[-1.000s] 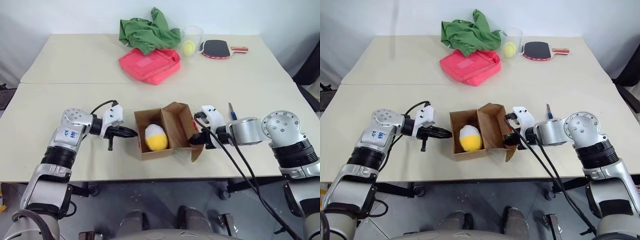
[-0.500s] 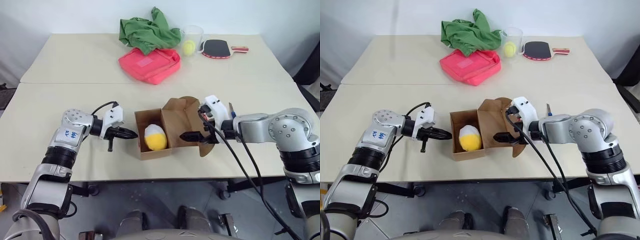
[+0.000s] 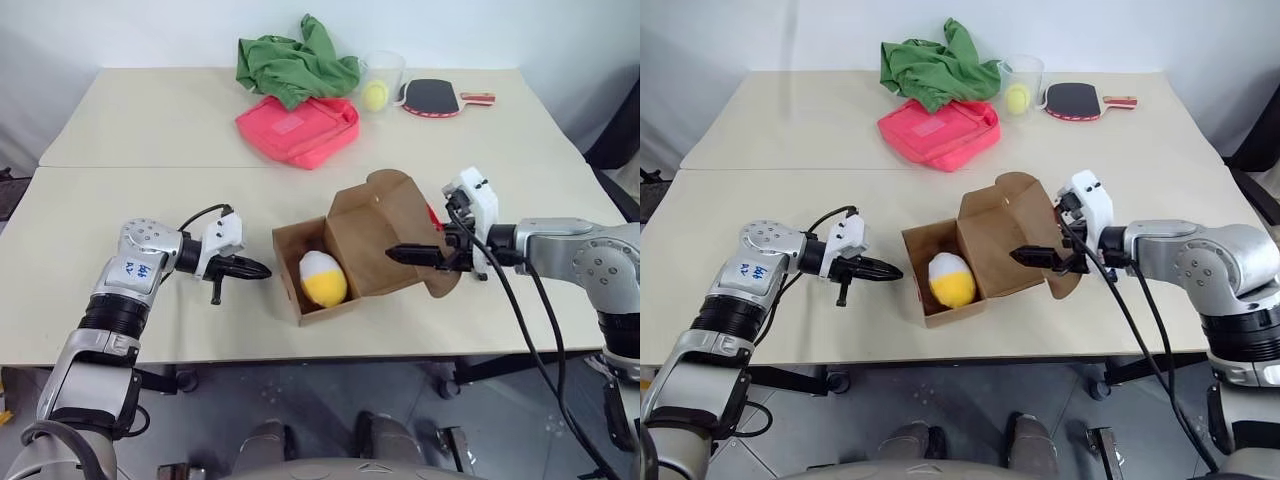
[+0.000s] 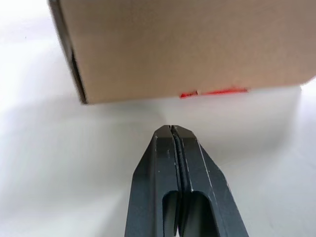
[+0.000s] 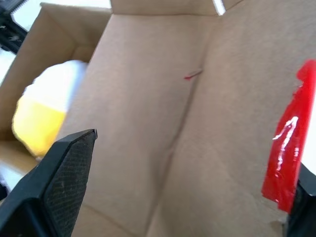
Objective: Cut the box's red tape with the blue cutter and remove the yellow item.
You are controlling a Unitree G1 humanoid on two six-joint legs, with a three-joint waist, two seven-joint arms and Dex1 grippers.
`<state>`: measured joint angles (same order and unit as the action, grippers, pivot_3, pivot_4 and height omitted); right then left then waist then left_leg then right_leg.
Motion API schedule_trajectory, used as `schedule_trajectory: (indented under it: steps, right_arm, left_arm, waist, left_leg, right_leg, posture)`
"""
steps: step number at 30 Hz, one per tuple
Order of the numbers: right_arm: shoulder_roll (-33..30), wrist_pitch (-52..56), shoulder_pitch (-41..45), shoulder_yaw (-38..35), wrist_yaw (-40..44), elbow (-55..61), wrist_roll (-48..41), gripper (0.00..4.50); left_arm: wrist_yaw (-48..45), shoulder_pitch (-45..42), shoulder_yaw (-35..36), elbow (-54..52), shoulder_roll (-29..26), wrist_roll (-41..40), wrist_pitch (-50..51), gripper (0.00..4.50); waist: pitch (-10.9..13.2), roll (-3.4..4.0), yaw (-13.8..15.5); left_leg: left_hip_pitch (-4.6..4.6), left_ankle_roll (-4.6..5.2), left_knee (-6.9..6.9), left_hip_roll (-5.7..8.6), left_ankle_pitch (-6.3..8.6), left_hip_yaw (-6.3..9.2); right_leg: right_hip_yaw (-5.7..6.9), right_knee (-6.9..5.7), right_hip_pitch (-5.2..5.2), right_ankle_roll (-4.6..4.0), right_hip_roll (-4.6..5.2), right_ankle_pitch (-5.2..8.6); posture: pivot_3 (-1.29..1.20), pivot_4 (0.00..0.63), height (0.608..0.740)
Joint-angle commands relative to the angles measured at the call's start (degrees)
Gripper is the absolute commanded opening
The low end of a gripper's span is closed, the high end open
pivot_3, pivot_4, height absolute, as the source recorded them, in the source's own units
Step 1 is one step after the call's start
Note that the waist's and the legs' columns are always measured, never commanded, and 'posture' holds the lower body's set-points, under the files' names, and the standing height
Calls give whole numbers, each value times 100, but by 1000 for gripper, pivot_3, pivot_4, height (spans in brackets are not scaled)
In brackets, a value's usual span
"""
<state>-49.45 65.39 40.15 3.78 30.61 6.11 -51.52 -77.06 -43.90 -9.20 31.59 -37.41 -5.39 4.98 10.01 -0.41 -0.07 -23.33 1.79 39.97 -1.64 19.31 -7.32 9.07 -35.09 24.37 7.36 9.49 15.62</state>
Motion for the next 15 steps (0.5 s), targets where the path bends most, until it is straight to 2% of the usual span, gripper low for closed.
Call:
schedule_trajectory:
  steps: [1, 6, 12, 15]
  right_arm:
    - [131, -29, -49, -88, 112, 139, 236, 4458]
    - [358, -160, -93, 99, 28, 456, 757, 4458]
    - [204, -607, -83, 339, 305, 842, 1495, 4458]
    - [-131, -1183, 74, 780, 571, 967, 2273, 4458]
  left_arm:
    - [-2, 40, 118, -250, -75, -83, -22, 0]
    - [-10, 19, 140, -225, -85, -87, -17, 0]
    - [-1, 3, 169, -222, -117, -95, 13, 0]
    - [3, -44, 188, -176, -126, -103, 13, 0]
  waist:
    - [0, 0, -2]
    - [0, 0, -6]
    - [0, 0, -1]
    - [0, 0, -2]
  left_leg:
    - [0, 0, 0, 0, 0, 0]
    - [1, -3, 0, -1, -2, 1]
    - [1, -3, 2, 0, -2, 2]
    - [1, -3, 2, 1, -2, 2]
  right_leg:
    - [0, -1, 0, 0, 0, 0]
    - [1, -4, 0, 0, -1, 0]
    - [0, -4, 0, 0, -1, 0]
    - [0, -3, 0, 0, -1, 0]
  posture:
    - [0, 150, 740]
    - [0, 150, 740]
    - [0, 150, 740]
    - [0, 150, 740]
